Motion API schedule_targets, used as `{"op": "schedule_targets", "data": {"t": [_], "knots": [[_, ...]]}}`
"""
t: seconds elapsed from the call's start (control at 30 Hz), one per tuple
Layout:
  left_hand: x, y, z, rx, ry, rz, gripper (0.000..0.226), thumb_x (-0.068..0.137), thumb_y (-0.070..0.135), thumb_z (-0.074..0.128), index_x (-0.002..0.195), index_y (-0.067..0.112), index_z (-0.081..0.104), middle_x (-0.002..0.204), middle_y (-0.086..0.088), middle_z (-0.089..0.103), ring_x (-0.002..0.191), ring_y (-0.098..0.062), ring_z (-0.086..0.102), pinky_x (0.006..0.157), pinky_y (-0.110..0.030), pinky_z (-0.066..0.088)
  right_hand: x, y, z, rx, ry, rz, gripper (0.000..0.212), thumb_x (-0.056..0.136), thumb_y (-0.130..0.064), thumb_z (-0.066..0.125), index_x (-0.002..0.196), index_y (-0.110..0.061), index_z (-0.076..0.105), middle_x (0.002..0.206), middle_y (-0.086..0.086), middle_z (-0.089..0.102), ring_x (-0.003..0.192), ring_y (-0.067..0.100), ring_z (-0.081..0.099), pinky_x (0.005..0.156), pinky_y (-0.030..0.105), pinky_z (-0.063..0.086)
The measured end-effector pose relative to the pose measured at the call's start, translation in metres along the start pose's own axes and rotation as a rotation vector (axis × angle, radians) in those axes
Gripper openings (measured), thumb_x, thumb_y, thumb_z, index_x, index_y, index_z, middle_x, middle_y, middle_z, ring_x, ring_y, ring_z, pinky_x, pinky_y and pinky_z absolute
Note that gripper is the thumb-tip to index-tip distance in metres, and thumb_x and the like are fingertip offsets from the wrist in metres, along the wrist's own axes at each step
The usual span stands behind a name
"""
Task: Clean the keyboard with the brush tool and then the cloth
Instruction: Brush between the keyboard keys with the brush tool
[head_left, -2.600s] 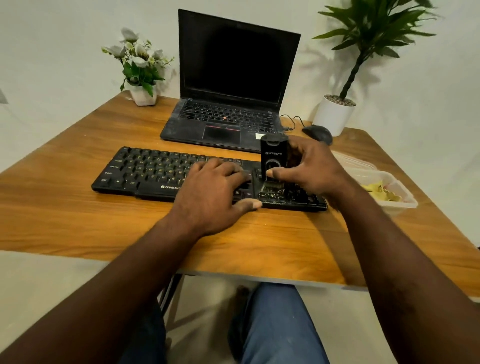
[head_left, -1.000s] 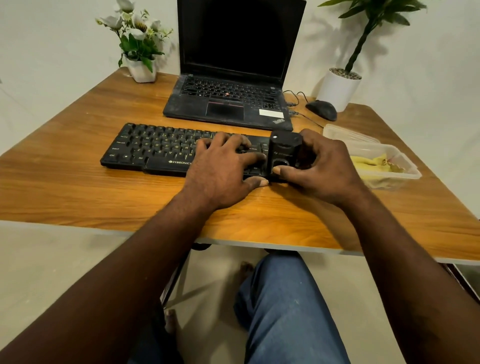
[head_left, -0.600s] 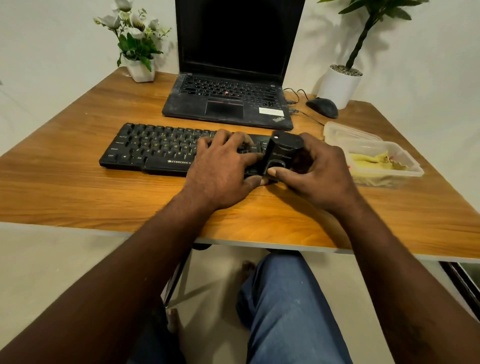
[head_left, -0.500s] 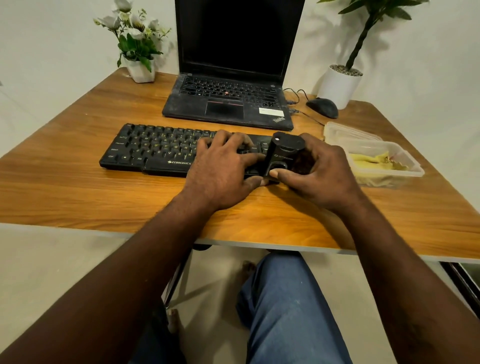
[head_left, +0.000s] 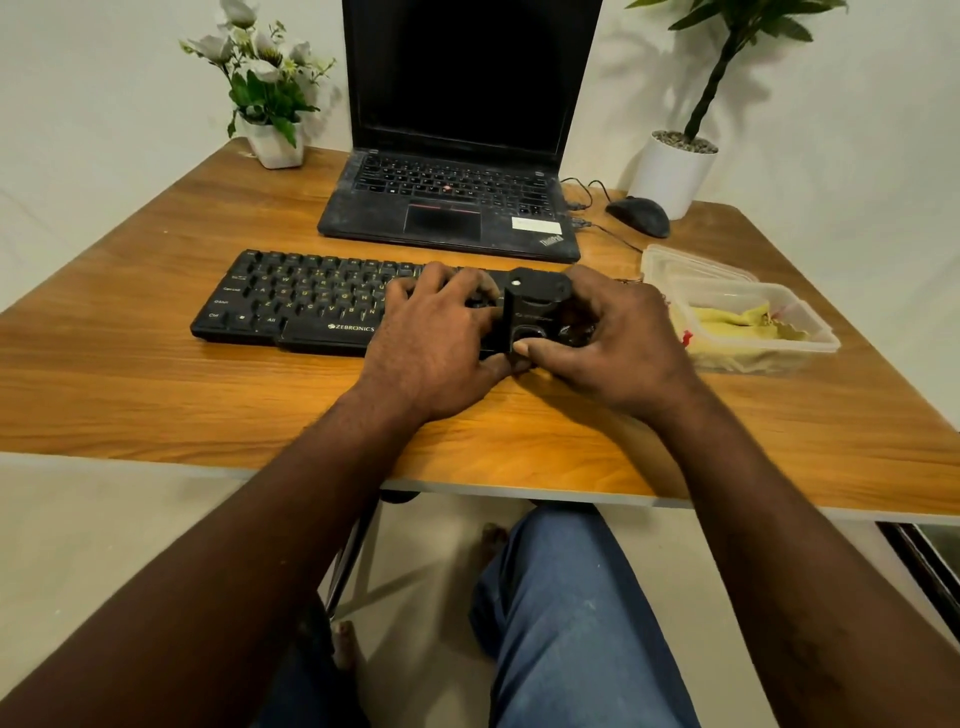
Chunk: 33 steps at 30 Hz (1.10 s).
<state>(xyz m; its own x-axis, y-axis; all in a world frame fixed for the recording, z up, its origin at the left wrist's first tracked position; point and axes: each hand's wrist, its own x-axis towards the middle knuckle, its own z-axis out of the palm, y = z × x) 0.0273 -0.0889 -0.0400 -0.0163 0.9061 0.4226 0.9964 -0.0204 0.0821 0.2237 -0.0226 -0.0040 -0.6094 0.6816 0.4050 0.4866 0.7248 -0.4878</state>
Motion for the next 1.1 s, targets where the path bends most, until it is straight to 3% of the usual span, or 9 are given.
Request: {"op": "schedule_targets", "data": {"t": [0.07,0.17,0.27,0.47,0.57,0.77,0.87,1.0,1.1], "knots": [[0.000,-0.001,0.001,-0.005,0.003,0.005,0.063,0.089,0.078,0.048,0.135,0.039,0.063,0.145,0.007,0.048,0.133,-0.023,0.036,0.105,-0.051,0.031,0.000,0.004,-0.008,0.014,-0.019,-0.002,0.048,0.080,-0.038,0.086,0.122,-0.027,0.066,0.105,-0.011,0.072,0.094,0.006,0.067,0.078,0.029,0.058],[0.001,-0.002,0.000,-0.017,-0.002,0.011,0.062,0.089,0.080,0.046,0.141,0.048,0.056,0.145,0.010,0.046,0.135,-0.022,0.035,0.107,-0.050,0.030,-0.008,0.021,-0.037,-0.009,-0.061,0.070,0.047,0.078,-0.032,0.088,0.117,-0.036,0.063,0.100,-0.017,0.067,0.090,-0.014,0.060,0.072,0.005,0.046],[0.002,-0.001,0.000,-0.026,-0.007,0.005,0.062,0.089,0.080,0.045,0.142,0.049,0.054,0.146,0.012,0.045,0.136,-0.020,0.034,0.108,-0.049,0.029,-0.011,0.033,-0.054,0.003,-0.003,0.154,0.050,0.076,-0.028,0.090,0.120,-0.033,0.065,0.100,-0.016,0.068,0.083,-0.023,0.056,0.068,-0.001,0.040],[0.002,-0.001,0.001,-0.011,-0.013,0.004,0.064,0.089,0.080,0.045,0.144,0.049,0.052,0.146,0.012,0.045,0.136,-0.020,0.033,0.105,-0.048,0.029,0.005,0.015,-0.025,0.053,-0.012,0.076,0.057,0.078,-0.032,0.089,0.128,-0.035,0.062,0.106,-0.024,0.066,0.096,-0.009,0.063,0.074,0.003,0.046],[0.002,-0.001,0.001,-0.018,-0.009,0.005,0.064,0.089,0.081,0.045,0.143,0.049,0.053,0.145,0.013,0.046,0.136,-0.019,0.034,0.106,-0.048,0.028,0.024,0.017,-0.028,-0.056,0.061,0.105,0.060,0.079,-0.031,0.089,0.134,-0.027,0.063,0.119,-0.010,0.070,0.105,0.004,0.064,0.079,0.008,0.046],[0.002,-0.002,0.002,-0.032,0.006,-0.003,0.064,0.087,0.081,0.048,0.140,0.047,0.055,0.141,0.013,0.049,0.134,-0.020,0.036,0.105,-0.048,0.030,0.039,0.012,-0.027,-0.002,-0.118,0.069,0.062,0.077,-0.029,0.090,0.134,-0.026,0.065,0.120,-0.009,0.072,0.107,0.007,0.068,0.091,0.028,0.058],[0.002,-0.001,0.001,-0.044,0.010,0.000,0.062,0.087,0.080,0.050,0.139,0.047,0.054,0.141,0.012,0.050,0.134,-0.020,0.037,0.105,-0.049,0.031,0.047,0.013,-0.030,-0.047,-0.026,0.122,0.062,0.078,-0.027,0.090,0.134,-0.025,0.064,0.122,-0.005,0.072,0.108,0.011,0.069,0.093,0.031,0.059],[0.001,-0.001,0.002,-0.037,0.023,-0.020,0.068,0.085,0.080,0.052,0.138,0.038,0.052,0.143,0.009,0.051,0.133,-0.021,0.039,0.105,-0.049,0.032,0.048,0.011,-0.025,0.085,-0.171,0.081,0.058,0.076,-0.029,0.091,0.128,-0.027,0.067,0.114,-0.007,0.074,0.104,0.010,0.071,0.090,0.039,0.062],[0.002,-0.001,0.002,-0.036,0.021,-0.019,0.066,0.086,0.081,0.051,0.137,0.038,0.053,0.142,0.009,0.053,0.133,-0.021,0.039,0.106,-0.050,0.032,0.054,0.012,-0.028,-0.051,-0.121,0.114,0.059,0.077,-0.030,0.090,0.130,-0.025,0.065,0.118,-0.006,0.072,0.106,0.012,0.069,0.090,0.033,0.059]]}}
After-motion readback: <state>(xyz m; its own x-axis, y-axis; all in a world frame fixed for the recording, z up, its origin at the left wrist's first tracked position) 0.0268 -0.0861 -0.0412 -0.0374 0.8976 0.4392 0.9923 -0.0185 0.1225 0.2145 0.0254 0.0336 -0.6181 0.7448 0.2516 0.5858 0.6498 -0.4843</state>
